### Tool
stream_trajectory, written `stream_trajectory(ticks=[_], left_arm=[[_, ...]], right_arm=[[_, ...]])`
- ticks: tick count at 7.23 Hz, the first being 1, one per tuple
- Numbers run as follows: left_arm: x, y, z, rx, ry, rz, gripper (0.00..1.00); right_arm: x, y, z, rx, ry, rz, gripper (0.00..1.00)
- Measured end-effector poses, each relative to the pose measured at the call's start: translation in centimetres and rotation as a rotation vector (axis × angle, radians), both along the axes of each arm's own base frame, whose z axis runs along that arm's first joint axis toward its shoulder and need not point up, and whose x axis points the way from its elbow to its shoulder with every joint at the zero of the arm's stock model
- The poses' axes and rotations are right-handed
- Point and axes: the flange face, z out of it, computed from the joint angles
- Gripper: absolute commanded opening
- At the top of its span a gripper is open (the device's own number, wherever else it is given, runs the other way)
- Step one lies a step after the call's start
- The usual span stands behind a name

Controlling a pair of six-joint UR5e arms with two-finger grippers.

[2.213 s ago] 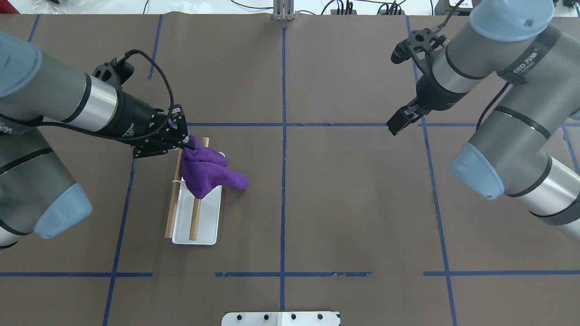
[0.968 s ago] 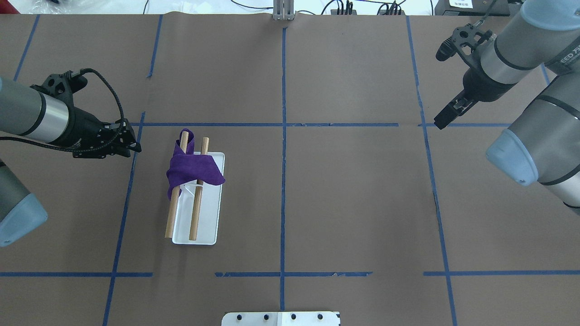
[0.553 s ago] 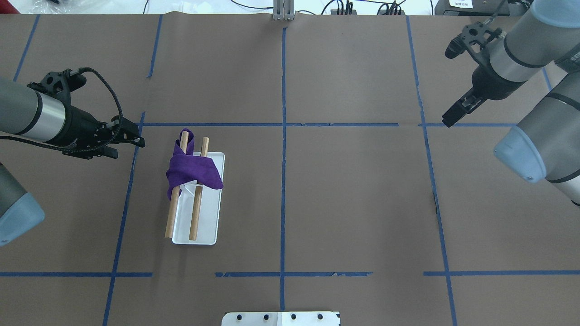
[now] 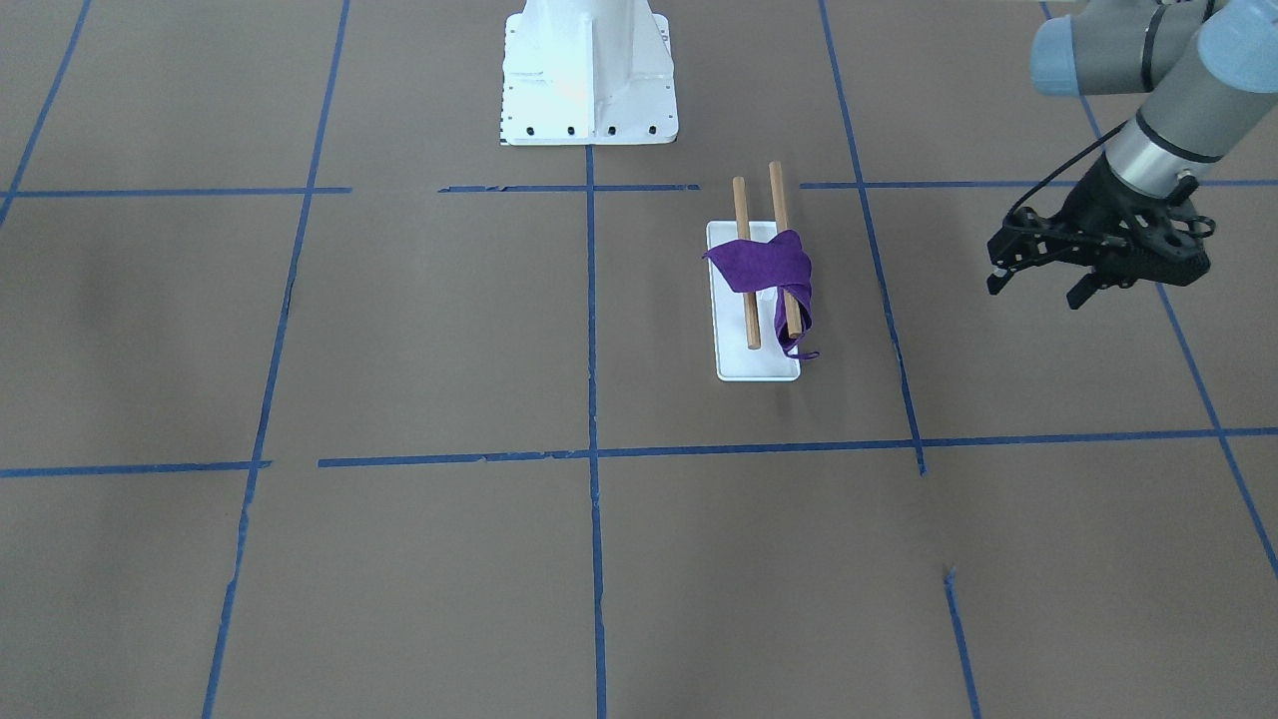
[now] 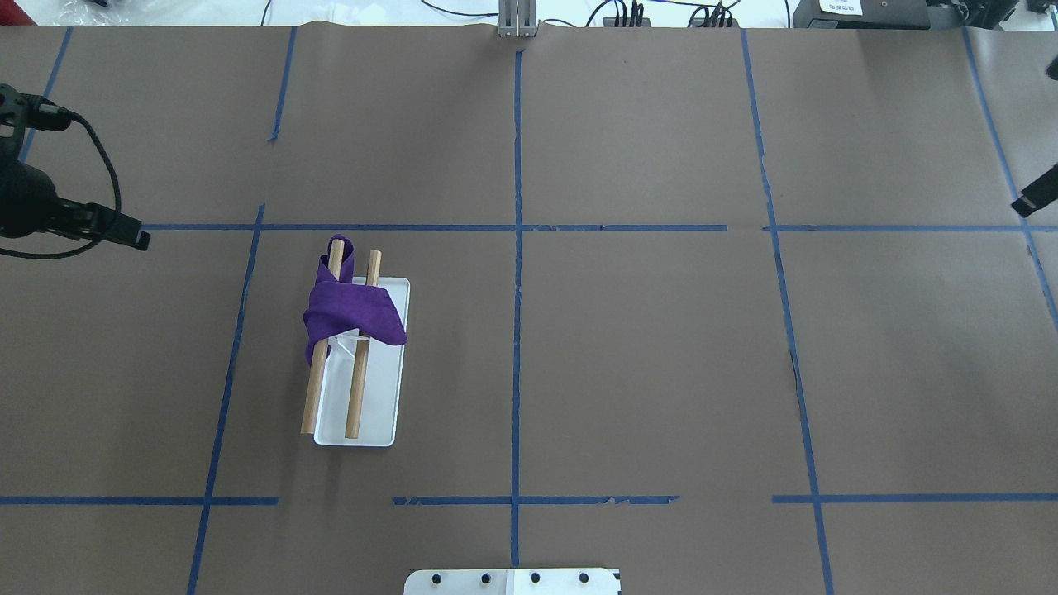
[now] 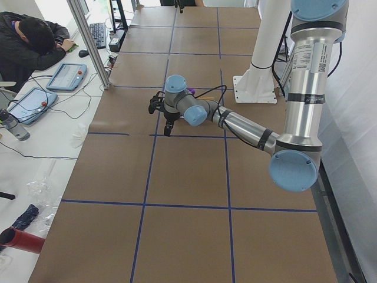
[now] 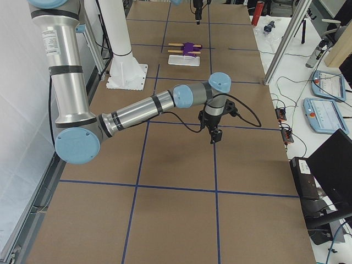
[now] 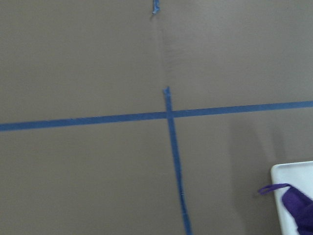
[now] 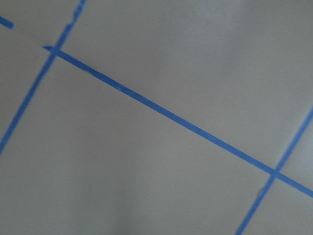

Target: Hang towel on rack

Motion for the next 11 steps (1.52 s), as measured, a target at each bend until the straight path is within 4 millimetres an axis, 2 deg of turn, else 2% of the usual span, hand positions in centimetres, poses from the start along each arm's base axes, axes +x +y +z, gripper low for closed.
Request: stream_trajectory(ticks=[1,2,3,4,5,6,8,11], left_arm=[[-4.5,-1.2,2.4,0.065,-0.086,0.061,1.0],[-9.4,-2.2,4.9,0.102,-0.153,0.101,1.0],[-14.2,-2.9,7.8,0.109,-0.201,0.118,1.0],[-19.0,-3.1,10.7,0.079,-0.229,0.102,1.0],[-22.3,-2.6,13.1,0.038,-0.24,0.075,1.0],[-23.9,-1.6,15.2,-0.003,-0.243,0.061,1.0],[-24.7,0.5,17.9,-0.057,-0.241,0.058,1.0],[-24.0,2.5,19.1,-0.094,-0.115,0.071,1.0]], right_arm=[[4.1,1.1,4.1,-0.037,0.01,0.018,1.0],[7.0,2.5,7.6,-0.069,0.015,0.026,1.0],[8.8,4.0,10.1,-0.103,0.008,0.041,1.0],[9.6,5.1,11.5,-0.143,-0.008,0.073,1.0],[9.9,5.5,11.7,-0.175,-0.018,0.119,1.0],[9.9,5.3,11.5,-0.191,-0.021,0.162,1.0],[9.9,5.1,11.4,-0.196,-0.025,0.198,1.0],[9.9,5.1,11.2,-0.192,-0.026,0.204,1.0]])
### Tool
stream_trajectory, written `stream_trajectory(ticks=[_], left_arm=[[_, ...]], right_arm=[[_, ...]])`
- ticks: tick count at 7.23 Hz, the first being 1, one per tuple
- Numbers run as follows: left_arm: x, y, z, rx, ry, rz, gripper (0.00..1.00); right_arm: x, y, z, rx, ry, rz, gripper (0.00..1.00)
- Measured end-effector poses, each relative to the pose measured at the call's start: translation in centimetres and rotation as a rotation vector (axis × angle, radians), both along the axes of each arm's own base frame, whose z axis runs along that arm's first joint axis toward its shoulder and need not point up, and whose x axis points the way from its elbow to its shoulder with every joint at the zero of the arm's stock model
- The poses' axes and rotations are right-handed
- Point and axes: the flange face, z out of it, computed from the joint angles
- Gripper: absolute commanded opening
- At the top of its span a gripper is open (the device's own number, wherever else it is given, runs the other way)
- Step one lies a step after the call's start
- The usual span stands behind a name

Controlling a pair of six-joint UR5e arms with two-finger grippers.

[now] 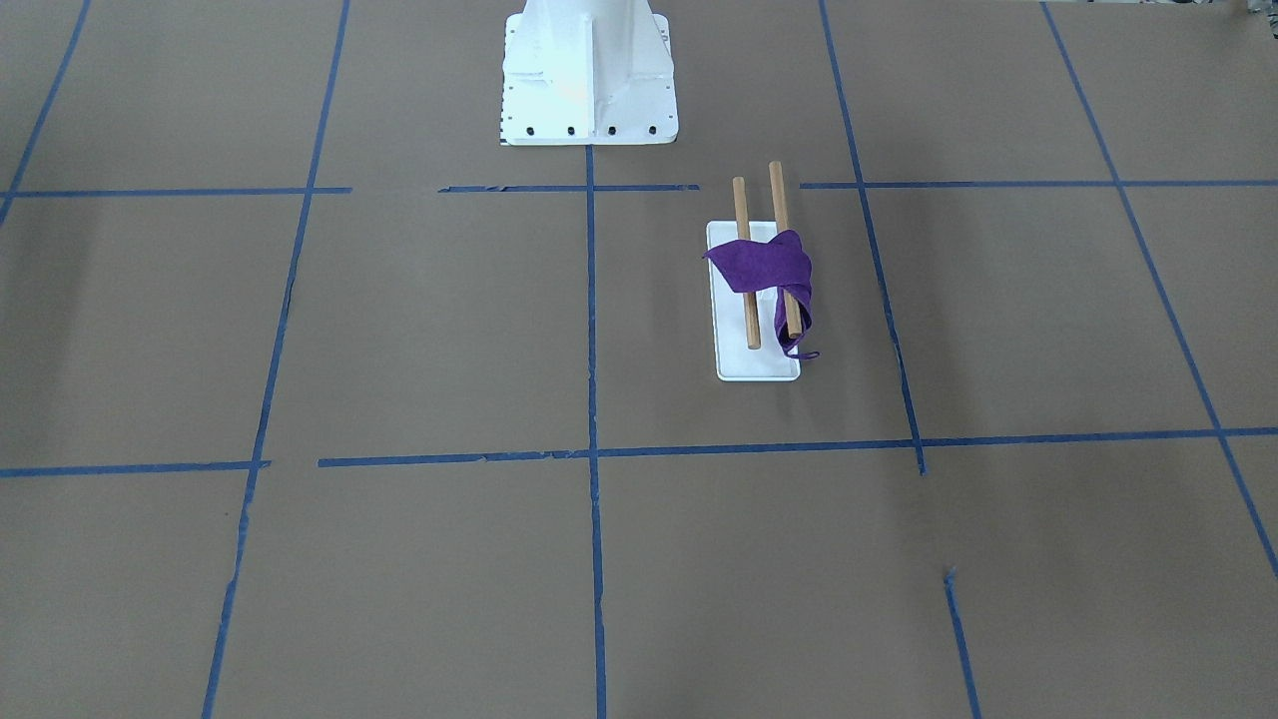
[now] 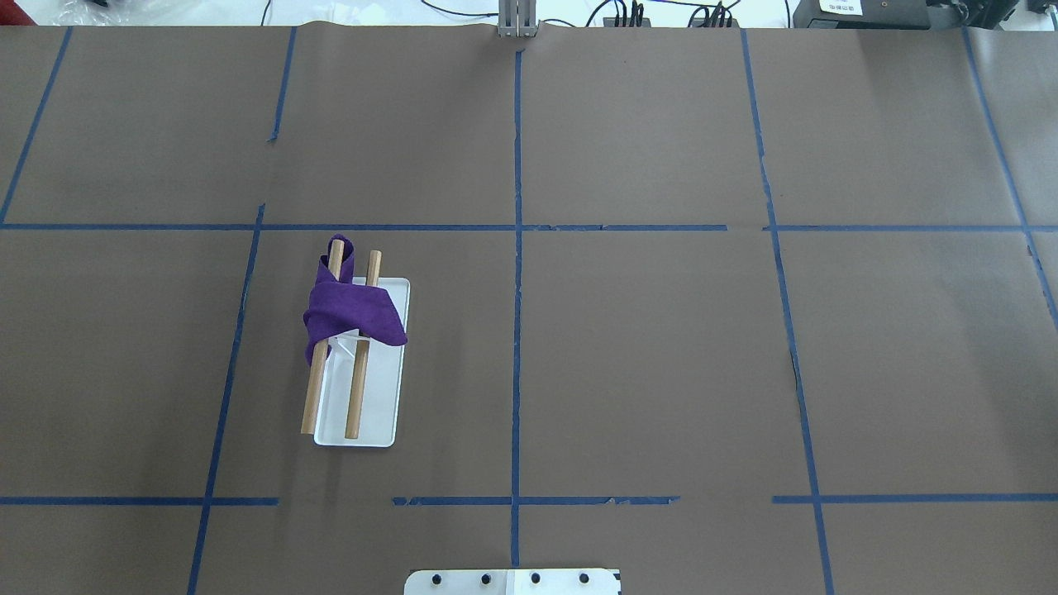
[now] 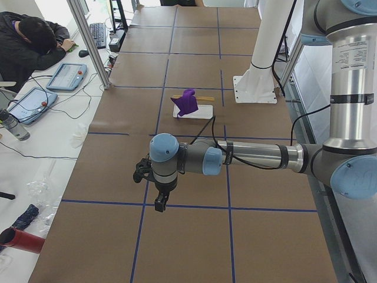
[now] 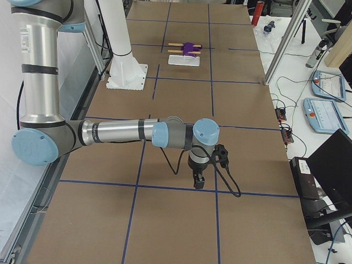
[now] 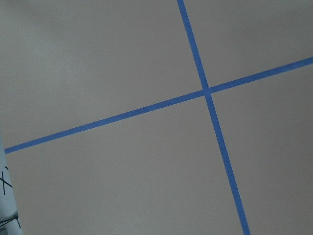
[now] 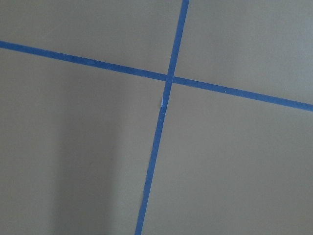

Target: Hang towel on rack

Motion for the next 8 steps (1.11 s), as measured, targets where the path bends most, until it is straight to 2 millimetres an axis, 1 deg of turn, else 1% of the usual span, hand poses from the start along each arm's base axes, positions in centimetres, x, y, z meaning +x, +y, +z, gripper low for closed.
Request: stream_trajectory(ticks=[2,4,5,6,8], left_arm=[[0.2,0.0,-0.4,0.003,0.025,0.001,1.0],[0.1,-0.1,-1.9,0.032,0.023,-0.001,1.0],[-0.1,0.2,-2.7,0.048,0.023,-0.003,1.0],[-0.1,0.5,-3.0,0.055,0.023,-0.004,1.0],[-0.1,0.6,-3.0,0.055,0.023,-0.004,1.0]], right_arm=[[0.0,0.0,-0.1,0.002,0.0,0.0,1.0],[0.0,0.0,-0.1,0.002,0.0,0.001,1.0],[0.0,0.0,-0.1,0.002,0.0,0.001,1.0],[0.0,0.0,-0.1,0.002,0.0,0.001,1.0],[0.0,0.0,-0.1,0.001,0.0,0.002,1.0]])
